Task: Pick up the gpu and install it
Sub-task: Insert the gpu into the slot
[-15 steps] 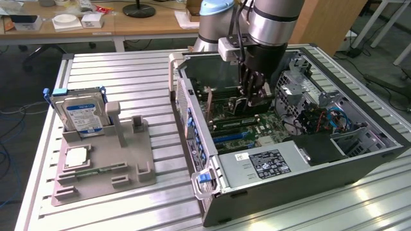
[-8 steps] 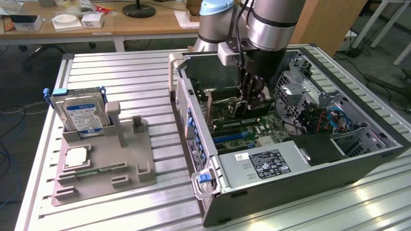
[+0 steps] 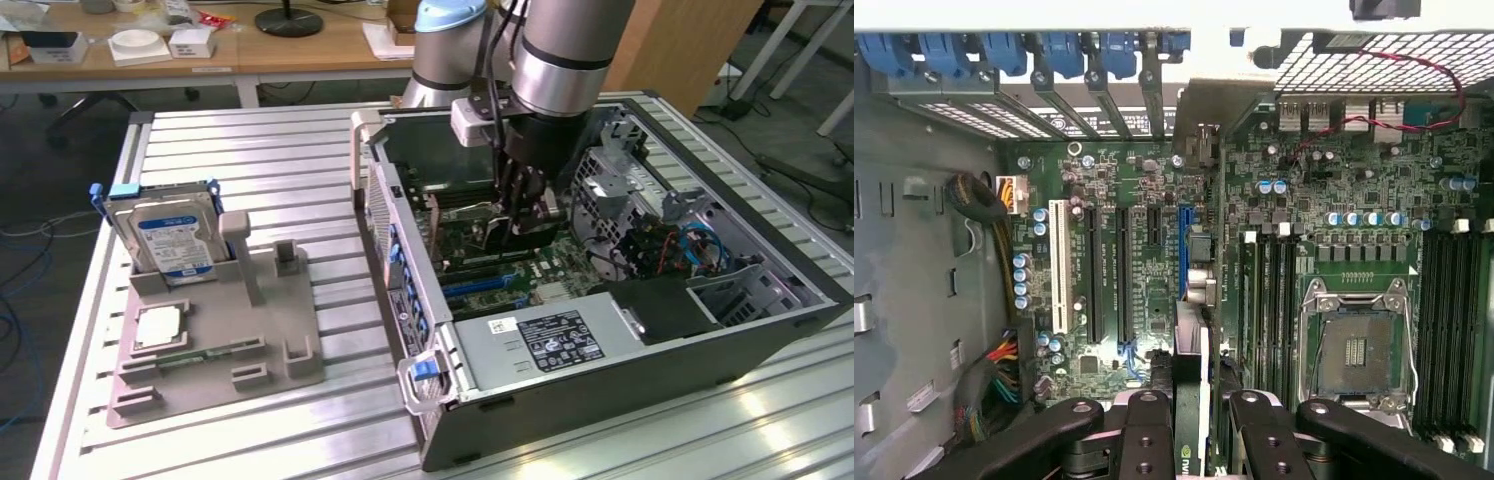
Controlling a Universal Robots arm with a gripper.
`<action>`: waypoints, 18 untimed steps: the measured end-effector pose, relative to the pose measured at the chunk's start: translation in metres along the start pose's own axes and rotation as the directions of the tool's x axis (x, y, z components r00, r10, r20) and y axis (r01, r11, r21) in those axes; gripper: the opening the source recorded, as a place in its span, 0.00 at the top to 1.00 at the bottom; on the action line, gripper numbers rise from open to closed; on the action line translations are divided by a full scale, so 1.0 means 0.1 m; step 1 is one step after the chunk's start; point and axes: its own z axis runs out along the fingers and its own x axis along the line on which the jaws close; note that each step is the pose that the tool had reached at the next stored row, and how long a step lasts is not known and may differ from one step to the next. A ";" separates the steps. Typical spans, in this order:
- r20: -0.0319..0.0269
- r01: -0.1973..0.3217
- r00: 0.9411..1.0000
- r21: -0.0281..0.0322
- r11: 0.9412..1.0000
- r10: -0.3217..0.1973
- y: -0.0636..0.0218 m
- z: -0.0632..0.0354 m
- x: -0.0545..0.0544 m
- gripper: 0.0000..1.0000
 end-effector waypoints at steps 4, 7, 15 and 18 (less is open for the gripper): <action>0.002 0.000 1.000 0.000 1.000 0.000 0.000 0.005 0.01 0.73; 0.002 0.000 1.000 0.000 1.000 0.000 -0.001 0.010 0.03 0.73; 0.004 0.000 1.000 0.000 1.000 0.000 -0.001 0.054 0.08 0.73; 0.005 0.000 1.000 0.000 1.000 0.000 0.000 0.074 0.09 0.73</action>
